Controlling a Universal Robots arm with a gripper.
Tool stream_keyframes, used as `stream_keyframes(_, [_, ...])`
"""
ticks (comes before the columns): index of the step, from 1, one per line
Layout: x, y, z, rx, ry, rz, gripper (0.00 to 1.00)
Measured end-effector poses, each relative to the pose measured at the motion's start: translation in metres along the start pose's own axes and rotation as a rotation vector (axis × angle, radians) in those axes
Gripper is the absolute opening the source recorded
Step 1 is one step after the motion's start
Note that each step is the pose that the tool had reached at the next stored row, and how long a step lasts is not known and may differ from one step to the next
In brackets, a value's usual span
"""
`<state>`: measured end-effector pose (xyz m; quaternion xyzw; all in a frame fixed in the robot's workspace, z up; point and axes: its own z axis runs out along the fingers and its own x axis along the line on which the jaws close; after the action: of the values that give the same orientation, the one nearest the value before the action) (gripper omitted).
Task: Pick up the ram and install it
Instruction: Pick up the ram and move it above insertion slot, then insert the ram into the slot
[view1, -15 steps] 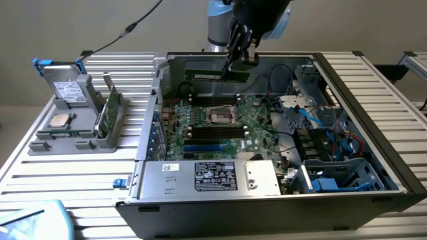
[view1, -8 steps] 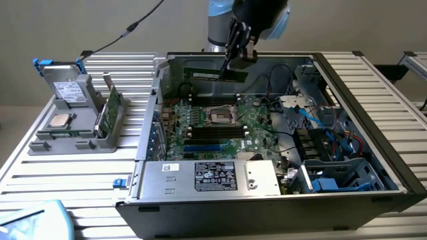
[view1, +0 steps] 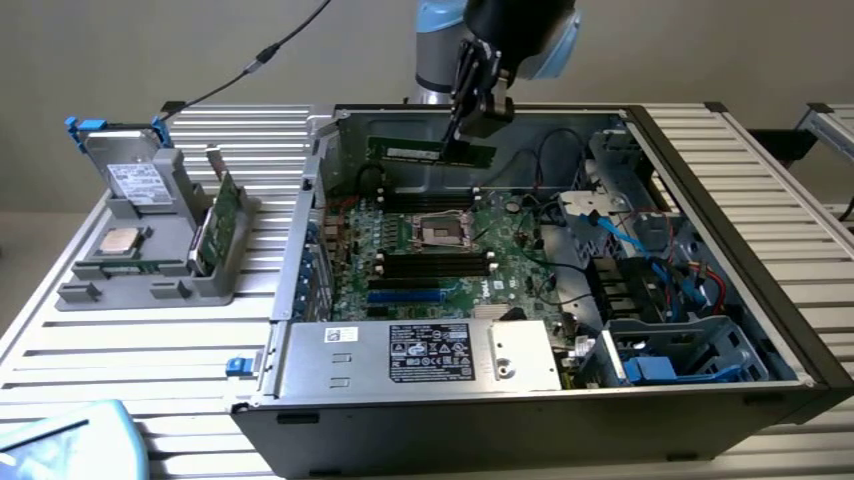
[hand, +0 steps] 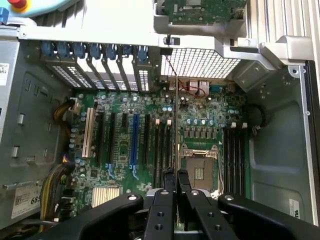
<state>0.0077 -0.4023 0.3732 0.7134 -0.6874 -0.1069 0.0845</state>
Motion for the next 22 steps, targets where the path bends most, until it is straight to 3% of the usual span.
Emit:
stream_keyframes(1, [-0.0004,-0.0001,0.0,0.0004,-0.0001,0.003,0.13])
stream_keyframes(3, [-0.0011,0.0,-0.0001,0.0092,-0.0005,0.009,0.13])
stream_keyframes(7, [-0.0022,-0.0001,0.0001,0.0626,0.0046,0.014,0.13])
stream_keyframes(10, [-0.0038,0.0,0.0002,0.0949,0.0084,0.015,0.13])
stream_keyframes(11, [-0.004,0.0,0.0001,0.0971,0.0087,0.015,0.13])
stream_keyframes(22, [-0.004,0.0,0.0002,0.0971,0.0085,0.015,0.13])
